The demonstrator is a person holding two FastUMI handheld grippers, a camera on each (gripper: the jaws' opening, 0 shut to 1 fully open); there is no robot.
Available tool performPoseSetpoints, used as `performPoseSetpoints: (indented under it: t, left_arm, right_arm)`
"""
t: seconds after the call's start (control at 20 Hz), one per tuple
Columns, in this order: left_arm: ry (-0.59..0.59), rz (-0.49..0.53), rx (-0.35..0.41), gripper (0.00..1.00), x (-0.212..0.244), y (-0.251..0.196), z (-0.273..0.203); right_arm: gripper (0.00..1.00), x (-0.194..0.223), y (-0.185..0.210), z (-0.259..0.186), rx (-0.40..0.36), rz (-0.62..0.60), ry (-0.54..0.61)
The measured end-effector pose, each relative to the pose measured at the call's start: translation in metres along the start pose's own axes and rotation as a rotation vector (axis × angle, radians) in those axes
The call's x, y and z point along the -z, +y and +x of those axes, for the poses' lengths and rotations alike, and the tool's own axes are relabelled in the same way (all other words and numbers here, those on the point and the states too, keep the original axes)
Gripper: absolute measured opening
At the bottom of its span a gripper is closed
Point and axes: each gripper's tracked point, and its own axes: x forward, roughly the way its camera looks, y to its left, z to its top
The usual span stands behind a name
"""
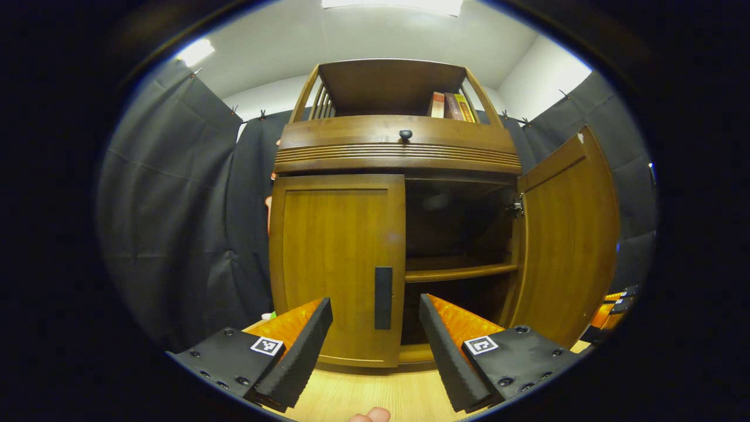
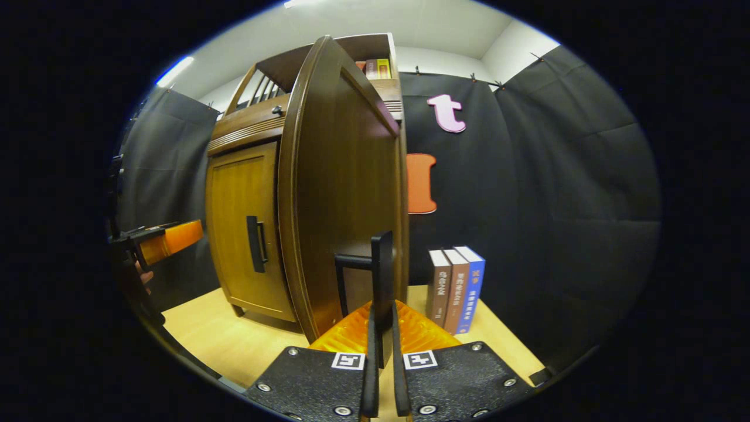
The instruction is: Open the right door of the double-door shoe cabinet with the right hand, and open the left door with the left hand.
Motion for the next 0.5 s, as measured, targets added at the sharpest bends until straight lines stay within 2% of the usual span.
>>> performPoseSetpoints:
  t: [0.05, 0.15, 0.5]
  left_arm:
    - [0.002, -0.001, 0.01, 0.95, 0.001, -0.004, 0.001]
    - [0.006, -0.002, 0.024, 0.95, 0.001, -0.01, 0.002]
    - [-0.004, 0.001, 0.022, 0.95, -0.001, -0.011, -0.001]
  right_arm:
    - [0.06, 0.0, -0.016, 0.0, 0.014, 0.002, 0.0]
    - [0.01, 0.0, -0.027, 0.002, -0.014, 0.074, -0.007]
    - [0.01, -0.004, -0.053, 0.004, -0.135, 0.034, -0.028]
